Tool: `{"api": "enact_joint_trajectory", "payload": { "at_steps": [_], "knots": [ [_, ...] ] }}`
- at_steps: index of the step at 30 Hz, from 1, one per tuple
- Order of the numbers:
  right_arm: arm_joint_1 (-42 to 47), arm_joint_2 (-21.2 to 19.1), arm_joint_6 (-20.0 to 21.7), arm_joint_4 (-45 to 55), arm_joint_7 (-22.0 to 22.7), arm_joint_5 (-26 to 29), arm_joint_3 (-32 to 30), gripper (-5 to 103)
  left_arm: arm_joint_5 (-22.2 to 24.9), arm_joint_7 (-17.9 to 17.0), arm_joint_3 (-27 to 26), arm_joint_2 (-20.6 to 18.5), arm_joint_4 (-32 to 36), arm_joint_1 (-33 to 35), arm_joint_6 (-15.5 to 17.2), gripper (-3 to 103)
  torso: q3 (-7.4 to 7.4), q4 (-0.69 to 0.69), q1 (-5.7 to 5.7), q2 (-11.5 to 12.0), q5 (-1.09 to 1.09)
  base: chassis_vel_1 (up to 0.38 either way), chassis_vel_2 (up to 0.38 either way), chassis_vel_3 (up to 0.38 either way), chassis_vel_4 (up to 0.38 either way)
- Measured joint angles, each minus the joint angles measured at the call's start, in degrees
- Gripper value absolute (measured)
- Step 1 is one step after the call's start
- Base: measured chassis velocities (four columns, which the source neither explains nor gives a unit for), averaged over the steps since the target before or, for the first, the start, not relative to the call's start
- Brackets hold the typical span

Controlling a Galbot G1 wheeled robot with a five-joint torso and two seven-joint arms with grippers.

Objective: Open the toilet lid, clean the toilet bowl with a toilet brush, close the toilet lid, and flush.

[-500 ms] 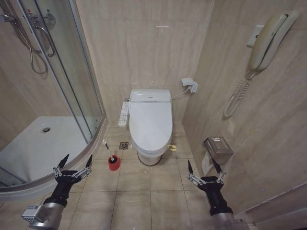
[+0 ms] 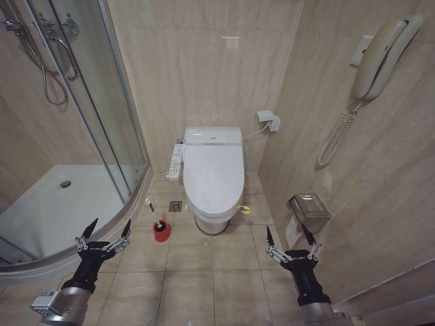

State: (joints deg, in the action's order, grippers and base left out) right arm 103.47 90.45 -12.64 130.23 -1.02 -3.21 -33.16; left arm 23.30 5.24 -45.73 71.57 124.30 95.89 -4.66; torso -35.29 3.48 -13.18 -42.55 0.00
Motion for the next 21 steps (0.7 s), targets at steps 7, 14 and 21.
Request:
{"api": "enact_joint_trajectory", "payload": {
  "at_steps": [7, 14, 21],
  "knots": [
    [0.1, 0.1, 0.0, 0.2, -0.4, 0.1, 0.1, 100, 0.0, 0.0, 0.0, 0.0, 0.0, 0.0, 0.0, 100, 0.00, 0.00, 0.00, 0.0, 0.00, 0.000, 0.000, 0.000, 0.000],
    [0.3, 0.1, -0.2, 0.4, -0.4, 0.4, 0.2, 100, 0.0, 0.0, 0.0, 0.0, 0.0, 0.0, 0.0, 100, 0.01, 0.00, 0.02, 0.0, 0.00, -0.066, 0.056, 0.071, -0.054],
    [0.5, 0.0, -0.3, 0.7, -0.7, 0.6, 0.2, 100, 0.0, 0.0, 0.0, 0.0, 0.0, 0.0, 0.0, 100, 0.00, 0.01, 0.00, 0.0, -0.01, -0.196, 0.200, 0.205, -0.194]
  ]
}}
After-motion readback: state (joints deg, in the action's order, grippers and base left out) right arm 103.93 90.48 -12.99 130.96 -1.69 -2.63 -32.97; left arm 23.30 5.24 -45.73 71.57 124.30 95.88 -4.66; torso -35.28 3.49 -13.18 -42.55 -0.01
